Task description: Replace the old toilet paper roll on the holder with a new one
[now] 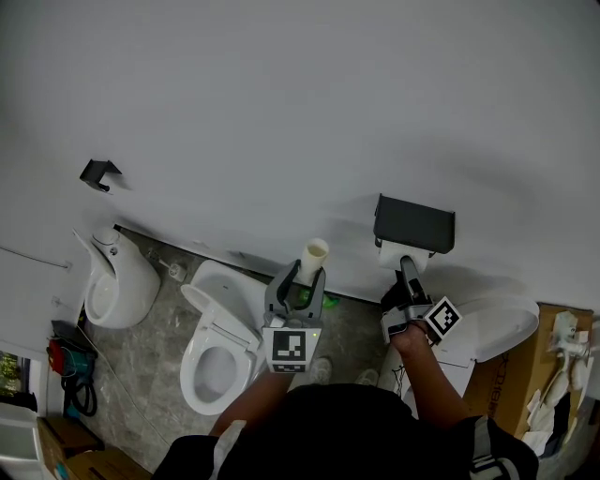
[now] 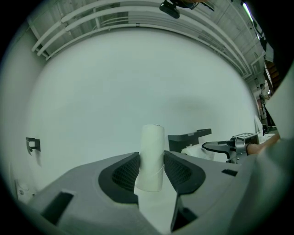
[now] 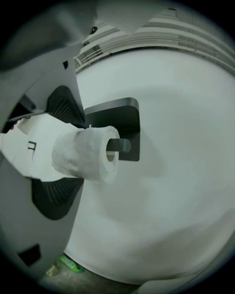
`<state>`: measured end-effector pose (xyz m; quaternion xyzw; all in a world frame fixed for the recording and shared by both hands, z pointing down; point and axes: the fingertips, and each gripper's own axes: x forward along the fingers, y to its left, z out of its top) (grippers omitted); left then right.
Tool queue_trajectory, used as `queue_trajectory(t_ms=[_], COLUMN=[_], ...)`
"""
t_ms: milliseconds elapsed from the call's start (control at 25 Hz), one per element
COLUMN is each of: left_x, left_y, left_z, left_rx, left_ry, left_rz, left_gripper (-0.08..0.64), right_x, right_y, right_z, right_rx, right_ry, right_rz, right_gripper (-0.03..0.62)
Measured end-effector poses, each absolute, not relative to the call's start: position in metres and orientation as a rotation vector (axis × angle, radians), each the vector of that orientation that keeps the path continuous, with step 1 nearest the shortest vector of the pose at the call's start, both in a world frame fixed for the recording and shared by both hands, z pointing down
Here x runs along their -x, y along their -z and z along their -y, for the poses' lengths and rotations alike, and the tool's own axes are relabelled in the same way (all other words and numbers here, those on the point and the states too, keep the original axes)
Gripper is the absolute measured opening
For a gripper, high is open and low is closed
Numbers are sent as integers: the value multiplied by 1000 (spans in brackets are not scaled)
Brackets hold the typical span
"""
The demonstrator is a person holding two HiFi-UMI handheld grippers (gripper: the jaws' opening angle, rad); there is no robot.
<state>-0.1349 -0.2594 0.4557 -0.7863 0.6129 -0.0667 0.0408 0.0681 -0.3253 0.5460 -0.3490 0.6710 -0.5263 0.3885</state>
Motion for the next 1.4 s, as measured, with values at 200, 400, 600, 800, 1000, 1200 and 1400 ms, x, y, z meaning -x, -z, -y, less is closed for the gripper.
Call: queue_trajectory(t_ms=[200, 400, 600, 800, 1000, 1200, 1400], left_x=[123, 110, 98, 86, 79, 81, 82], left_y=[-456, -454, -451, -450, -449, -451, -447], left_z=[261, 261, 264, 264, 264, 262, 261], left_rx=[2438, 2469, 2498, 2521, 2530, 2530, 2515], left_ry=[200, 193, 179, 172, 162, 165, 170], left_rz=[-1845, -1808, -1772, -1745, -1731, -1756, -1754], left_gripper=[167, 166, 166, 166, 166, 166, 166], right_x=[-84, -96, -101, -102, -105, -114, -136], right_y=[-533, -515, -493, -481, -470, -456, -445], right_z=[312, 287, 272, 264, 258, 256, 252], right_rx=[949, 1069, 1264, 1429, 1551, 1631, 1695], right_ry=[1237, 1048, 733, 460, 240, 95, 63], right_rz=[-1844, -2120, -2425, -2660, -2780, -2798, -2693], right_gripper=[328, 328, 327, 319, 270, 187, 21])
